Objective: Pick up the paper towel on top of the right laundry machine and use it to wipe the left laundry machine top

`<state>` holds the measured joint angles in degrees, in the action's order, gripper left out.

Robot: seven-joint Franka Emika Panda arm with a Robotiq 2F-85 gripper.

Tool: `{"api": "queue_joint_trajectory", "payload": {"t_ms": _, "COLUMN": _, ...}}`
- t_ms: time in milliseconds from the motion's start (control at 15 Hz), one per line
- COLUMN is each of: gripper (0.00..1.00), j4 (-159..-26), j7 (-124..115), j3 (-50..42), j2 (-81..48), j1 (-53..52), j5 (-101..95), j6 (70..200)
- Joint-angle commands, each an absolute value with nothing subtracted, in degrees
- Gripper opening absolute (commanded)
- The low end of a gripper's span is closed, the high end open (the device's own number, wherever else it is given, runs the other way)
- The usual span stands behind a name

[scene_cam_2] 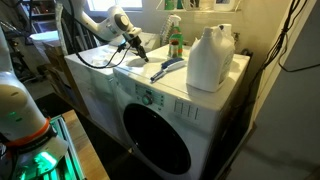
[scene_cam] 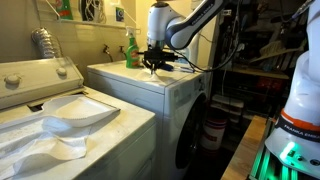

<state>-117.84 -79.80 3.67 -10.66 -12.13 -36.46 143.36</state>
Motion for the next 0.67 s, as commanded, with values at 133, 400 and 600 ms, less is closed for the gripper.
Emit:
{"api": "queue_joint_trajectory", "payload": {"t_ms": 133, "gripper": 0.00, "j4": -113.73, "j7": -87.40, "j3": 2.65, "j2": -9.86, "j1": -14.47, "j5": -49.06, "j6": 144.79}}
{"api": "queue_joint_trajectory", "payload": {"t_ms": 400, "gripper": 0.00, "j4": -108.55, "j7": -90.32, "j3": 2.37, "j2": -12.45, "j1": -12.89, "j5": -54.23, "j6": 143.79}}
{"api": "queue_joint_trajectory", "payload": {"t_ms": 600, "gripper": 0.00, "j4": -107.05, "j7": -89.33, "j3": 1.83, "j2": -14.39, "j1": -11.44, "j5": -51.58, "j6": 142.48}}
